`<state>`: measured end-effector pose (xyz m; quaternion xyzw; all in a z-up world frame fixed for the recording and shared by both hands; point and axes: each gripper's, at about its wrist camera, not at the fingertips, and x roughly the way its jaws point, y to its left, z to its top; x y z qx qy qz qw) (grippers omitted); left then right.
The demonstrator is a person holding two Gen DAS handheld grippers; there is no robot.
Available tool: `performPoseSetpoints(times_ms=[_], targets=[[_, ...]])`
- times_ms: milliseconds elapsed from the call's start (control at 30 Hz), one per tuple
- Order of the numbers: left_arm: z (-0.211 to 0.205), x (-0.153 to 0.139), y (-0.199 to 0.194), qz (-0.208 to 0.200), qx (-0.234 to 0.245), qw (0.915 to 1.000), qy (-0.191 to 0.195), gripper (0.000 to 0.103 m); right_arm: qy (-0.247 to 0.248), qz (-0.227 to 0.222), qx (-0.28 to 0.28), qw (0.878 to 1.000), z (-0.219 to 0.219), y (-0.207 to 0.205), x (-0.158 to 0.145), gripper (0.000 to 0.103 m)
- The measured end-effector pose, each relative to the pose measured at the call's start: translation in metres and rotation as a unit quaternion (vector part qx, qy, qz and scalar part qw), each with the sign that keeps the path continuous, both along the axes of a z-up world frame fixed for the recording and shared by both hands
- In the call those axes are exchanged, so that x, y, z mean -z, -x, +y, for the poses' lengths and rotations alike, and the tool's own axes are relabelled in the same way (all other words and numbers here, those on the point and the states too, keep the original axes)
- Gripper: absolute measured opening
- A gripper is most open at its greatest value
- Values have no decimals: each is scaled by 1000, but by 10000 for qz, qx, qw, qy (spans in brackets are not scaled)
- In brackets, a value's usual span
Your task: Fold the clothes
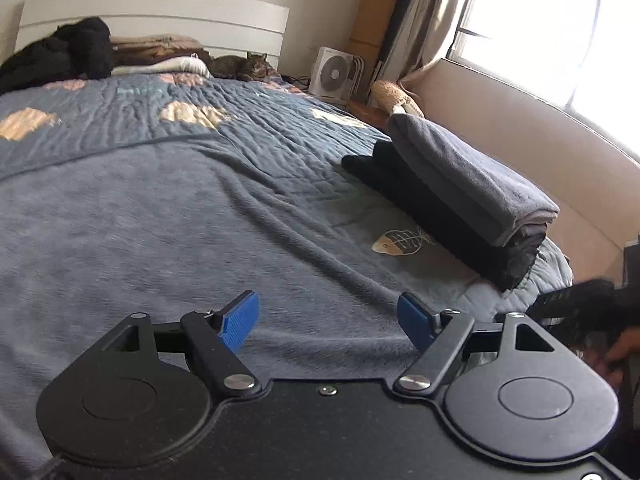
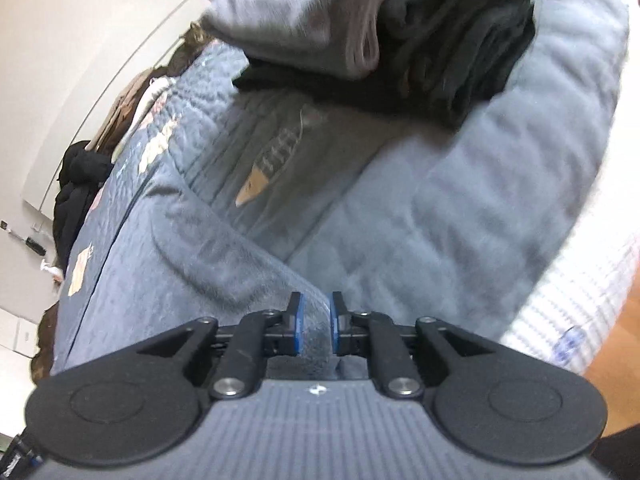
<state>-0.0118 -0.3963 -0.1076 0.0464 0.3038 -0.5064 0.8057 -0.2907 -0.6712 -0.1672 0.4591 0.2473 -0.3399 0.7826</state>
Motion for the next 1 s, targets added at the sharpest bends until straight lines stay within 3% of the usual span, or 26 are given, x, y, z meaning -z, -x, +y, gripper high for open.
performPoseSetpoints(times_ms=[133, 200, 267, 367, 433, 533, 667, 733, 867, 933, 1000], targets=[[68, -25, -23, -399, -277, 9984, -291, 78, 542, -272, -232, 9979, 28, -3, -34, 47], [116, -36, -37, -666, -590, 9948, -493, 84, 653, -434, -499, 9957, 48, -16, -48, 60], [170, -42, -50, -860, -1025, 9886, -686, 86, 661, -587, -838, 9926, 70, -36, -59, 65], [265, -39, -68, -780, -1916, 9741, -909, 86, 582, -759, -1488, 9842, 106, -70, -69, 70], [325, -33, -76, -807, -2565, 9564, -1143, 86, 572, -857, -1892, 9765, 131, -93, -74, 72], [402, -16, -78, -969, -3395, 9185, -1781, 86, 504, -950, -2406, 9647, 166, -122, -79, 73], [482, 19, -73, -875, -4056, 8709, -2635, 86, 267, -954, -2903, 9518, 202, -151, -78, 74], [509, 36, -70, -685, -4235, 8572, -2848, 86, 173, -957, -3077, 9465, 216, -163, -74, 74], [529, 57, -72, -416, -4375, 8514, -2863, 86, 42, -856, -3293, 9403, 243, -182, -71, 74], [527, 59, -73, -330, -4323, 8601, -2687, 85, -9, -837, -3396, 9368, 255, -190, -72, 74], [525, 60, -74, -244, -4270, 8684, -2509, 76, -3, -840, -3489, 9334, 266, -194, -75, 74]])
